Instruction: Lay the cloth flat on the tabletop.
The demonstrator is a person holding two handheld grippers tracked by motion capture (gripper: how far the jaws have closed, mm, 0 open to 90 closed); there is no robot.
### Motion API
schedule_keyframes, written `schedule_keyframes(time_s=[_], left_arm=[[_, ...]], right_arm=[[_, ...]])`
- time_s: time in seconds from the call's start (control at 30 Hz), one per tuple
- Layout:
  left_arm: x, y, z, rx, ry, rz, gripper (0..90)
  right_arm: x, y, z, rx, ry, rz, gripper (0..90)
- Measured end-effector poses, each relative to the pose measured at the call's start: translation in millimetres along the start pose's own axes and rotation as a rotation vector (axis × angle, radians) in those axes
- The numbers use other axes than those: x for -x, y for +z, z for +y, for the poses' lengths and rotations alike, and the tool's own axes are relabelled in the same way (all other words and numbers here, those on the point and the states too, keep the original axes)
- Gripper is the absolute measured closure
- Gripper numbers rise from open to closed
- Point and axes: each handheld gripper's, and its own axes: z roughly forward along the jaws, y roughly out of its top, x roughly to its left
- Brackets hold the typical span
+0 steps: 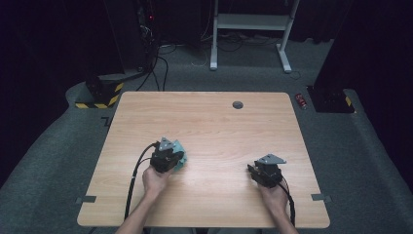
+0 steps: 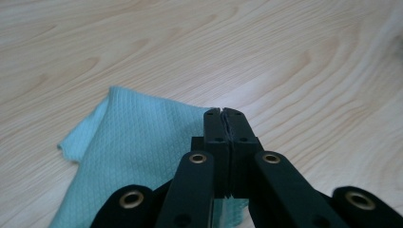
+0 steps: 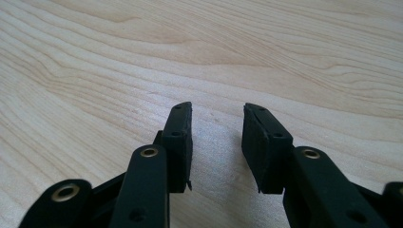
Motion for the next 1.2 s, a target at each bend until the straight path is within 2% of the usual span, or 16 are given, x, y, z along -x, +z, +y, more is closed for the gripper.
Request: schedule_keyframes(time_s=[0.07, 0.13, 0.23, 0.27, 0.33, 0.37, 0.47, 0.57, 1.03, 1.2], left_arm=[[3.4, 1.2, 2.6, -0.002, 0.003, -0.013, 89.2], [13.8, 5.6, 10.1, -0.003, 0.033, -0.044, 89.2], [19.7, 8.8, 14.9, 0.004, 0.044, -0.068, 89.2], [24.0, 12.3, 18.6, 0.014, 0.036, -0.094, 89.2], [26.3, 14.3, 20.0, 0.016, 0.033, -0.106, 89.2], [31.8, 18.9, 23.3, 0.007, 0.044, -0.125, 89.2], [38.3, 23.5, 27.5, 0.0, 0.061, -0.132, 89.2], [46.7, 29.7, 35.5, 0.016, 0.065, -0.167, 89.1], [66.9, 45.8, 41.5, 0.024, 0.073, -0.229, 89.0], [71.6, 51.6, 41.1, 0.004, 0.089, -0.236, 88.7]], right_arm=[[0.0, 0.0, 0.0, 0.0, 0.0, 0.0, 63.7], [0.0, 0.0, 0.0, 0.0, 0.0, 0.001, 63.7], [0.0, 0.0, 0.0, 0.0, 0.0, 0.001, 63.7], [0.0, 0.0, 0.0, 0.0, 0.0, 0.0, 63.6], [0.0, 0.0, 0.0, 0.0, 0.0, 0.0, 63.6], [0.0, 0.0, 0.0, 0.0, 0.0, 0.001, 63.6], [0.0, 0.0, 0.0, 0.0, 0.0, 0.0, 63.6], [0.0, 0.0, 0.0, 0.0, 0.0, 0.0, 63.6], [0.1, 0.0, 0.0, 0.0, 0.0, 0.0, 63.6], [0.1, 0.0, 0.0, -0.001, -0.001, 0.0, 63.6]])
